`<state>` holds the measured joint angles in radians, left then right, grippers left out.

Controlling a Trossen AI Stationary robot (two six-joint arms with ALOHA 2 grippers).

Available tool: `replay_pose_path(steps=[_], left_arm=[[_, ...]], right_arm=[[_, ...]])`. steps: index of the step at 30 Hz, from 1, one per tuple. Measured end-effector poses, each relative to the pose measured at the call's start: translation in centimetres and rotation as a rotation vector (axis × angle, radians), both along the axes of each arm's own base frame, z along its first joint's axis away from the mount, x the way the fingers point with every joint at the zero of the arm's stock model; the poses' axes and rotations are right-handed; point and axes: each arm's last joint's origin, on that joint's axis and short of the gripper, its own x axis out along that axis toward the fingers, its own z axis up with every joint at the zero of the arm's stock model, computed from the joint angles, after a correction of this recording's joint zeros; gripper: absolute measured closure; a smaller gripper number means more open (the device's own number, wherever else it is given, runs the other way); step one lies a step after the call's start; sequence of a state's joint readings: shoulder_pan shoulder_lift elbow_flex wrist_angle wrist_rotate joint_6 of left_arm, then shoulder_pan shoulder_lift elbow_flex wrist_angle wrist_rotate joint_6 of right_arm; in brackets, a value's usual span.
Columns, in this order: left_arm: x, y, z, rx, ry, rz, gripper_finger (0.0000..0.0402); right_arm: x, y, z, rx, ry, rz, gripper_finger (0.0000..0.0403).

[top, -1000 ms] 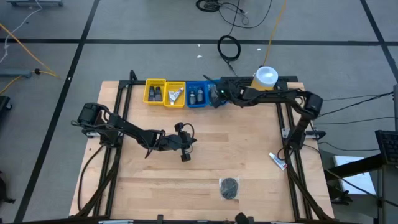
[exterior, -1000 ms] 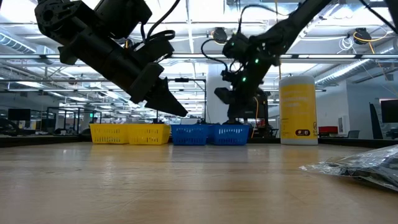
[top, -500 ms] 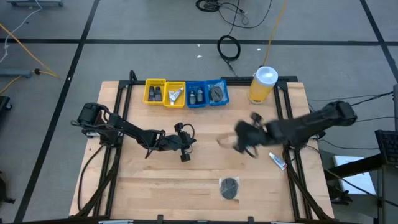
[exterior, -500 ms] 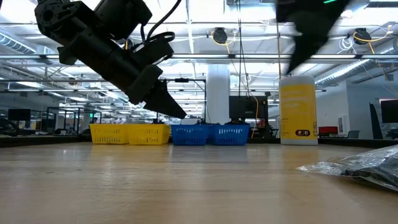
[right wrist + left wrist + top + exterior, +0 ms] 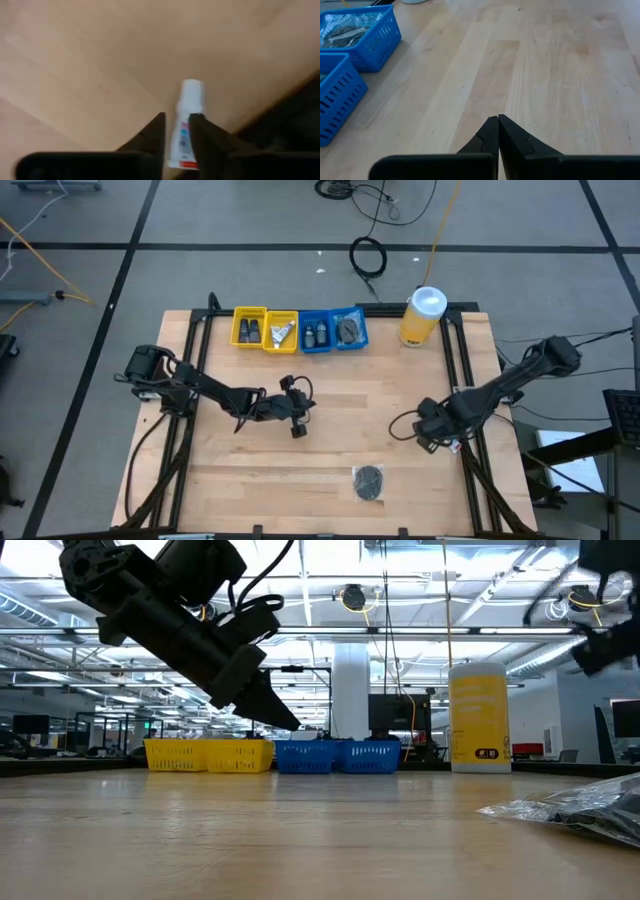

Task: Pick & Place Travel size toiletries
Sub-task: Put the white toothpaste into the right yellow bin

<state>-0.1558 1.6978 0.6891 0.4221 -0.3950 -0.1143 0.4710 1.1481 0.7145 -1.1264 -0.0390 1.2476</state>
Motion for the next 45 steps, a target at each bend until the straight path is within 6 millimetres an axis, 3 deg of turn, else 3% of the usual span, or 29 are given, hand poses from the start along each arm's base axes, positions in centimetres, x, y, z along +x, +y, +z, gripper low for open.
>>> replay_pose_path(steps=[7, 12, 23, 35, 40, 45], left_arm=[[0.0, 0.0, 0.0, 0.000, -0.001, -0.001, 0.0391], [0.0, 0.0, 0.0, 0.000, -0.001, -0.001, 0.0389], [0.0, 0.0, 0.0, 0.000, 0.001, -0.001, 0.0387], [0.0, 0.0, 0.0, -0.001, 0.001, 0.000, 0.0385], [0.0, 0.0, 0.0, -0.002, -0.002, 0.000, 0.0385], [0.2, -0.1, 0.4, -0.016, -0.045, -0.012, 0.0385]], right_arm=[[0.3, -1.1, -2.5, 0.064, -0.039, -0.026, 0.0216], [-0.2, -1.9, -3.4, 0.036, 0.028, -0.072, 0.0190], [-0.7, -2.2, -4.5, 0.038, 0.036, -0.080, 0.0213], [0.5, -1.8, -4.9, 0.106, -0.108, -0.001, 0.0349], [3.6, -1.3, -3.5, 0.021, -0.436, 0.024, 0.0344], [6.9, -0.7, -1.7, -0.069, -0.844, 0.187, 0.0318]])
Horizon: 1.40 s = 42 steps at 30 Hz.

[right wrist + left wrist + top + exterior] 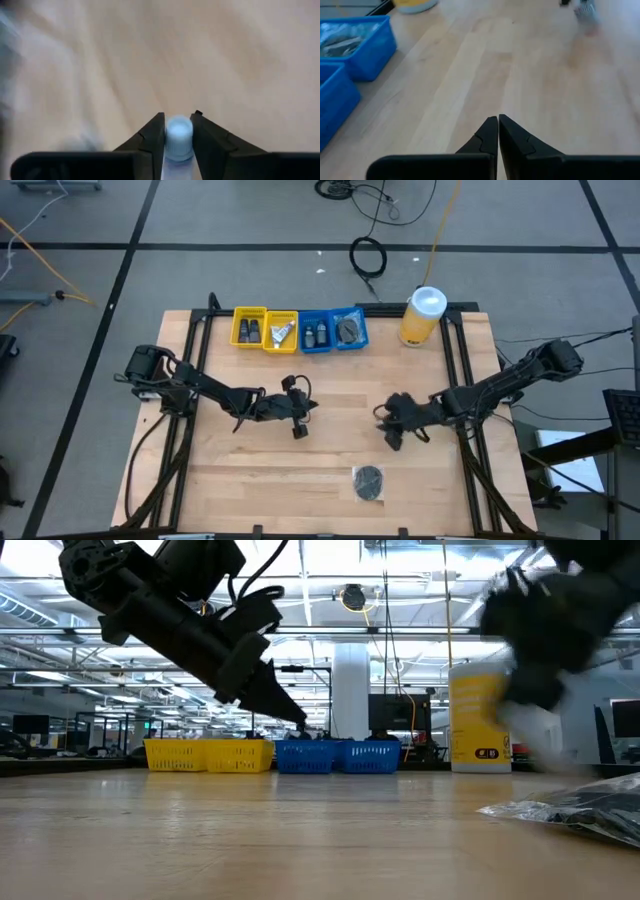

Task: Pick & Place Travel size toiletries
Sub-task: Put the white toothpaste into the right yellow bin

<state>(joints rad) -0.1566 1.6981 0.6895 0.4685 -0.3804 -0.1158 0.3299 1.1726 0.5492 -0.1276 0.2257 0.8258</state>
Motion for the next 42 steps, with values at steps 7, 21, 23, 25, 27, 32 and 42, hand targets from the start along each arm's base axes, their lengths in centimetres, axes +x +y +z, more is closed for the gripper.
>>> replay_pose_path(steps=[7, 21, 23, 25, 27, 32, 42], left_arm=[[0.6, -0.6, 1.1, -0.001, -0.107, -0.206, 0.0383], [3.1, -0.9, 4.4, 0.384, -0.335, -0.284, 0.0158], [4.4, -0.9, 4.6, 0.412, -0.332, -0.212, 0.0121], [5.8, -0.8, 4.6, 0.438, -0.303, -0.081, 0.0095], [6.8, -0.5, 4.4, 0.471, -0.255, 0.039, 0.0078], [8.4, -0.7, 4.2, 0.481, -0.170, 0.093, 0.0082], [8.5, -0.7, 4.5, 0.388, -0.221, 0.131, 0.0218]], right_arm=[[2.6, 0.0, 4.0, -0.298, -0.475, 0.045, 0.0339], [3.4, -1.9, 6.0, -0.512, -0.624, 0.008, 0.0337], [3.5, -2.1, 6.0, -0.527, -0.629, 0.004, 0.0338], [3.5, -2.3, 6.2, -0.539, -0.644, -0.002, 0.0337], [3.5, -2.3, 6.4, -0.547, -0.655, -0.003, 0.0332], [3.5, -2.3, 6.6, -0.567, -0.670, 0.001, 0.0329], [3.5, -2.3, 6.6, -0.572, -0.668, 0.003, 0.0329]])
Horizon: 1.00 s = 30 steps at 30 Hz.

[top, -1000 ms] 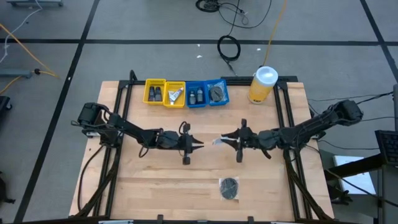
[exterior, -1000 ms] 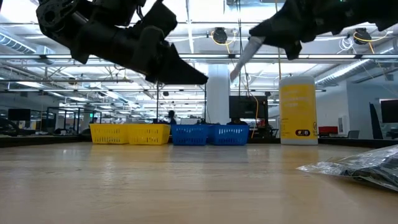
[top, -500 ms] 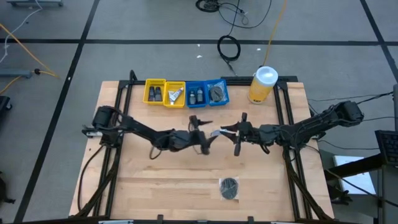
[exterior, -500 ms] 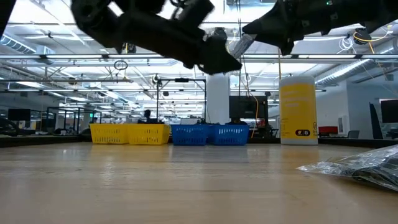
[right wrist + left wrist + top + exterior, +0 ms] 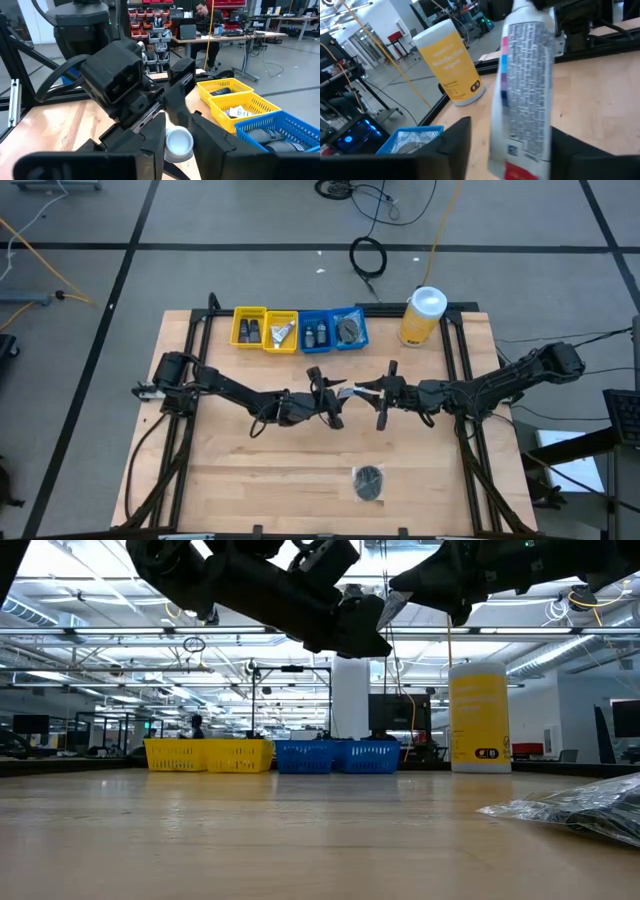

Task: Pick & Place Travel size toiletries
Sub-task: Put the white toothpaste into the right yellow bin

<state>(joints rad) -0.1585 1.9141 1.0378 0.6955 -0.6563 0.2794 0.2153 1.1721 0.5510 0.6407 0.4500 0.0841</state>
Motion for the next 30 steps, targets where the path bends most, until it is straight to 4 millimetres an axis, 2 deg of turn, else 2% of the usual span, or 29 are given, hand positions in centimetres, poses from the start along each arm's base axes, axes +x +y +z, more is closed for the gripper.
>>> replay_pose_path(steps=[9, 12, 17, 21, 25, 30], left_arm=[[-0.1, -0.6, 0.0, 0.005, 0.001, -0.015, 0.0349], [-0.1, -1.1, 0.0, 0.018, 0.009, -0.030, 0.0389], [-0.3, -1.8, -0.2, 0.022, 0.031, -0.041, 0.0389], [-0.5, -1.9, -0.8, 0.007, 0.082, -0.019, 0.0398], [-1.1, -1.8, -0.8, -0.033, 0.143, 0.010, 0.0398], [-3.9, -0.5, 0.1, -0.049, 0.206, 0.154, 0.0398]], right_arm=[[0.0, 0.0, 0.0, 0.000, -0.001, 0.001, 0.0329], [-0.1, 0.0, -0.4, -0.003, 0.012, 0.002, 0.0317], [-0.2, 0.0, -0.3, -0.042, 0.001, 0.008, 0.0269], [-0.3, 0.4, 0.9, -0.132, -0.095, 0.027, 0.0232], [-0.6, 1.2, 1.8, -0.217, -0.159, 0.048, 0.0212], [-1.0, 2.5, 2.1, -0.262, -0.190, 0.097, 0.0207]])
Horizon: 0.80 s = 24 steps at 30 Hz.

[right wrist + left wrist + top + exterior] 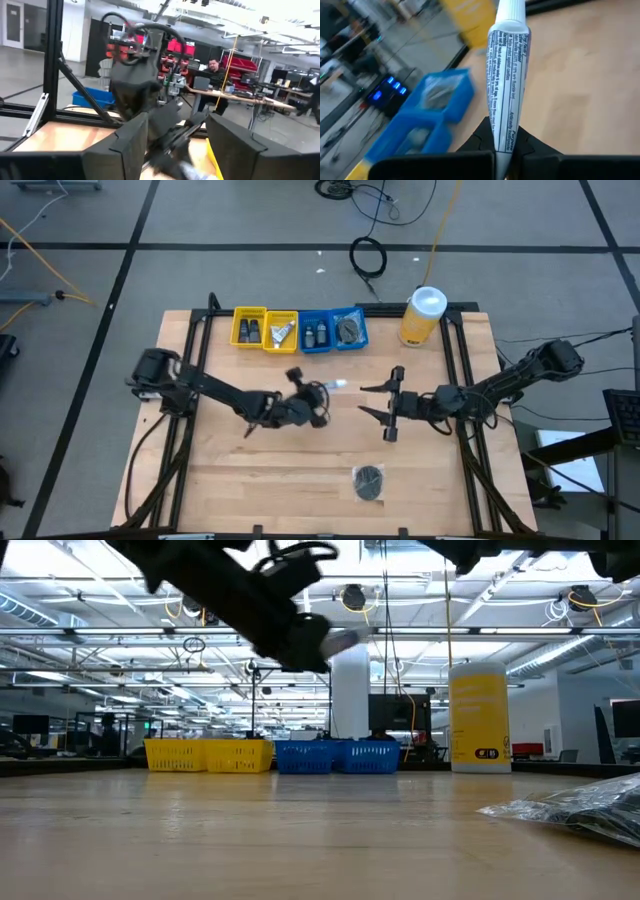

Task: Pick & Place Travel size toiletries
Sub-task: Put the white toothpaste into the right yellow bin

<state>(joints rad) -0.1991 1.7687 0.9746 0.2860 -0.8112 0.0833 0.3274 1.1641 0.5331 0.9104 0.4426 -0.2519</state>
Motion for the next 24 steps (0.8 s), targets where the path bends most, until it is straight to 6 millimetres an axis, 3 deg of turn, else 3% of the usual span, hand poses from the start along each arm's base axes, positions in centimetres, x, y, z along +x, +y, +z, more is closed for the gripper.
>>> replay_pose_path(steps=[4, 9, 14, 18, 24], left_arm=[[-4.1, 2.3, 0.5, -0.081, 0.030, 0.140, 0.0398], [-9.6, 6.9, 0.3, -0.288, 0.037, 0.365, 0.0399], [-11.2, 13.1, 0.2, -0.537, 0.004, 0.433, 0.0396], [-12.1, 17.7, -0.9, -0.585, 0.002, 0.475, 0.0399], [-13.4, 21.0, -0.7, -0.682, -0.105, 0.488, 0.0380]], right_arm=[[-0.2, 0.5, 0.1, -0.024, -0.005, -0.010, 0.0212], [-0.3, 0.5, 0.2, -0.031, -0.016, -0.019, 0.0219], [-0.2, 0.3, 0.4, -0.031, -0.029, -0.024, 0.0220], [-0.2, 0.2, 0.4, -0.031, -0.031, -0.024, 0.0221], [-0.2, 0.2, 0.3, -0.037, -0.025, -0.025, 0.0222]])
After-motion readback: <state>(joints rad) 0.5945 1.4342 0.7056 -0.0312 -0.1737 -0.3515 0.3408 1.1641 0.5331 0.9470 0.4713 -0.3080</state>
